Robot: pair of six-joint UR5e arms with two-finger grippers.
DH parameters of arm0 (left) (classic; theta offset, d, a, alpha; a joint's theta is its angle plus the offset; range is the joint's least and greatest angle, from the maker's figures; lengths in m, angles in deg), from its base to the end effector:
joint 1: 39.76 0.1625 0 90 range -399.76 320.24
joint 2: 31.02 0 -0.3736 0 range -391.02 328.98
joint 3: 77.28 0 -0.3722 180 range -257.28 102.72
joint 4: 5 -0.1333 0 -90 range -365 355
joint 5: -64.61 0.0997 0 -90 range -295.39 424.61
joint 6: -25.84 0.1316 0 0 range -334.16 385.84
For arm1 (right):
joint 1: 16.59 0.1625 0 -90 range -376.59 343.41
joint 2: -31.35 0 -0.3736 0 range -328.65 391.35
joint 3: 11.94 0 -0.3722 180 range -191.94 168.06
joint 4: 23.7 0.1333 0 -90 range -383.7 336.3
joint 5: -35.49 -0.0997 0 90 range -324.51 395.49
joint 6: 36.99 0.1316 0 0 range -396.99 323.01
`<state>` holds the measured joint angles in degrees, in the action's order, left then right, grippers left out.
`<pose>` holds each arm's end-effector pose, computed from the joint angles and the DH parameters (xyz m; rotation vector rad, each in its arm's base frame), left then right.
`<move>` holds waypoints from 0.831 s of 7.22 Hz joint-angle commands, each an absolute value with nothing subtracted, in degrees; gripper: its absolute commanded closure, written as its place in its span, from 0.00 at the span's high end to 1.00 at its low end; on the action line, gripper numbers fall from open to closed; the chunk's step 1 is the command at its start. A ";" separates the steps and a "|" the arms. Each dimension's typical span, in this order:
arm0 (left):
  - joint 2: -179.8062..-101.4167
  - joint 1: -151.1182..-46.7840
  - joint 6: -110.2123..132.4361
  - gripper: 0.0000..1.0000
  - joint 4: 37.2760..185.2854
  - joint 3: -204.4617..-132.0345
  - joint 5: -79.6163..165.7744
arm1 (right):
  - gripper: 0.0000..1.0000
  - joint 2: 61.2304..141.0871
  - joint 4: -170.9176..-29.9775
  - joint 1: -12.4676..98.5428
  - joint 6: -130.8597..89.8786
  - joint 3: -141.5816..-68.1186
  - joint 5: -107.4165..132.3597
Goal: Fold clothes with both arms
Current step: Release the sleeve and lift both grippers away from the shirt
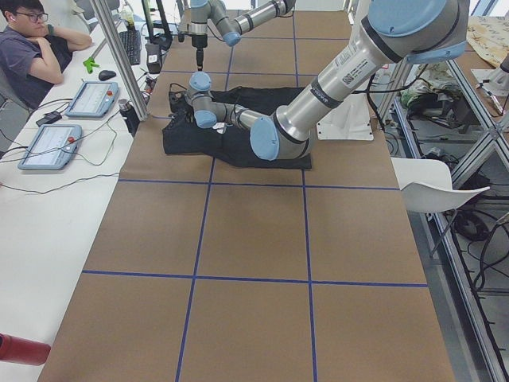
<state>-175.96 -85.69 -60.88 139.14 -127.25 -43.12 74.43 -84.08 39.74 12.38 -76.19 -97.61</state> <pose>0.5021 -0.6527 0.2331 0.2534 1.2099 -0.4622 -0.3838 -0.6544 0.2668 0.1655 -1.0788 -0.0869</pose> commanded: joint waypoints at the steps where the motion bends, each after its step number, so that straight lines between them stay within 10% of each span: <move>1: -176.82 -85.55 -60.91 0.00 141.68 -124.84 -42.01 | 0.99 74.59 -84.08 39.92 12.32 -76.19 -97.66; 2: -176.91 -85.55 -60.82 0.00 141.78 -124.83 -42.00 | 0.99 74.59 -84.08 39.92 12.32 -76.19 -97.66; 3: -176.92 -85.55 -60.64 0.67 141.78 -124.91 -42.00 | 0.99 74.59 -84.08 39.83 12.40 -76.19 -97.66; 4: -176.92 -85.11 -60.55 1.00 141.87 -125.18 -42.00 | 0.99 74.59 -84.17 39.83 12.40 -76.19 -97.57; 6: -176.83 -85.19 -60.55 1.00 142.66 -125.62 -42.09 | 0.99 74.51 -84.17 39.83 12.40 -76.19 -97.83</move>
